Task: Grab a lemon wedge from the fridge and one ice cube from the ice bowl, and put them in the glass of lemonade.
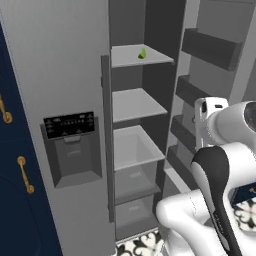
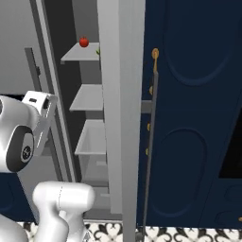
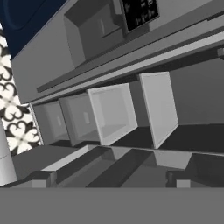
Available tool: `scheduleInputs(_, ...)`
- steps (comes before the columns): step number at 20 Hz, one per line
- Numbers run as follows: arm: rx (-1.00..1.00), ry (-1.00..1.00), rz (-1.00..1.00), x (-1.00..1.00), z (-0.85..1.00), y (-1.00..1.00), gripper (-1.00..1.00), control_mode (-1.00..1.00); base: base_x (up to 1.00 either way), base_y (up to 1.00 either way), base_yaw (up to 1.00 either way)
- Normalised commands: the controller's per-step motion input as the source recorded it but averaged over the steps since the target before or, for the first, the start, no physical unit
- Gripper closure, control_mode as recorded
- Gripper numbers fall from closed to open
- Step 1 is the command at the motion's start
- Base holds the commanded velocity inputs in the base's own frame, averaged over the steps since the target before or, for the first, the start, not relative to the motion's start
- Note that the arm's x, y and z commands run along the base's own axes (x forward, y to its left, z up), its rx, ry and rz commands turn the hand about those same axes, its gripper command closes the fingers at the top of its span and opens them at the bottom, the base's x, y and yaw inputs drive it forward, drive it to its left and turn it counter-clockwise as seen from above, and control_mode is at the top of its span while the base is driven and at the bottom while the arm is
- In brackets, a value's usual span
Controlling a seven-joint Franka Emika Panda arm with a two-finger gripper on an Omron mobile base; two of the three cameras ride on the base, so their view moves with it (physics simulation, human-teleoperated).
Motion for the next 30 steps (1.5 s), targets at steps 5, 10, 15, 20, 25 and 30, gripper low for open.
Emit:
scheduleInputs(5, 0.0, 0.0, 0.0, 0.0, 0.0, 0.0, -1.0, 1.0, 0.44, 0.21, -0.01)
scheduleInputs(10, 0.0, 0.0, 0.0, 0.0, 0.0, 0.0, -1.0, 1.0, 0.09, 0.33, -0.09)
scheduleInputs(15, 0.0, 0.0, 0.0, 0.0, 0.0, 0.0, -1.0, 1.0, 0.05, 0.34, -0.21)
scheduleInputs(20, 0.0, 0.0, 0.0, 0.0, 0.0, 0.0, -1.0, 1.0, 0.06, 0.34, -0.22)
scheduleInputs(25, 0.0, 0.0, 0.0, 0.0, 0.0, 0.0, -1.0, 1.0, 0.05, 0.46, -0.21)
scheduleInputs(30, 0.0, 0.0, 0.0, 0.0, 0.0, 0.0, -1.0, 1.0, 0.16, 0.16, -0.1)
